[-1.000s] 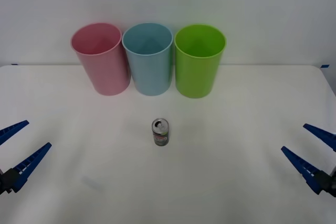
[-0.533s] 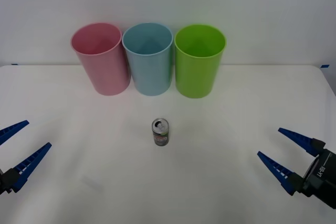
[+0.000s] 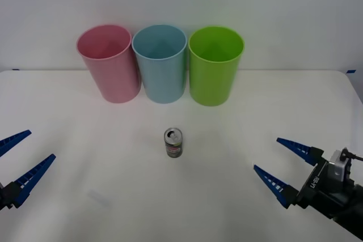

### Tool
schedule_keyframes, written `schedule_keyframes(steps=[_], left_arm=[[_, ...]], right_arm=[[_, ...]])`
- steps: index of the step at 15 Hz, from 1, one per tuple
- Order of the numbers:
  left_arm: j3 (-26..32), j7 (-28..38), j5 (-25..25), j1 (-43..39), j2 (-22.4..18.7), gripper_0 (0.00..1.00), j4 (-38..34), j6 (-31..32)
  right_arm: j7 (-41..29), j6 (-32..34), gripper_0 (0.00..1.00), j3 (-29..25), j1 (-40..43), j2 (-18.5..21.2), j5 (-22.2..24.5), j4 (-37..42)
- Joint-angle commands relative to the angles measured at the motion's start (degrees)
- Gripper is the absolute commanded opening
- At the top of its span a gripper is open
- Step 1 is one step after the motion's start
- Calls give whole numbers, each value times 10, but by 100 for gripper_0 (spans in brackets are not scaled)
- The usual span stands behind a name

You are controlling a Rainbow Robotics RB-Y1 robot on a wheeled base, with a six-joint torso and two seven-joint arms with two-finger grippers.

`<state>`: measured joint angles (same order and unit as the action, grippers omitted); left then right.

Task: Grasp the object on the table and drop it into the matching bin: aluminum can to the light blue bin, PET bottle to the pink bin.

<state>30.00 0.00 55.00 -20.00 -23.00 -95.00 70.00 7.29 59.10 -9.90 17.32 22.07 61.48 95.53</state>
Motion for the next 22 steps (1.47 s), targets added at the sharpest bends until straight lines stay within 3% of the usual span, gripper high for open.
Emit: schedule_keyframes(steps=[1, 7, 11, 17, 22], left_arm=[[0, 0, 0, 0, 0, 100, 0, 0], [0, 0, 0, 0, 0, 100, 0, 0], [0, 0, 0, 0, 0, 100, 0, 0], [0, 0, 0, 0, 0, 100, 0, 0], [0, 0, 0, 0, 0, 100, 0, 0]], right_arm=[[18, -29, 100, 33, -10, 0, 6, -1], [55, -63, 100, 99, -62, -15, 18, -47], [69, -79, 100, 110, -102, -69, 72, -80], [89, -135, 100, 175, -135, -72, 73, -109], [107, -140, 100, 181, -169, -98, 105, -149]])
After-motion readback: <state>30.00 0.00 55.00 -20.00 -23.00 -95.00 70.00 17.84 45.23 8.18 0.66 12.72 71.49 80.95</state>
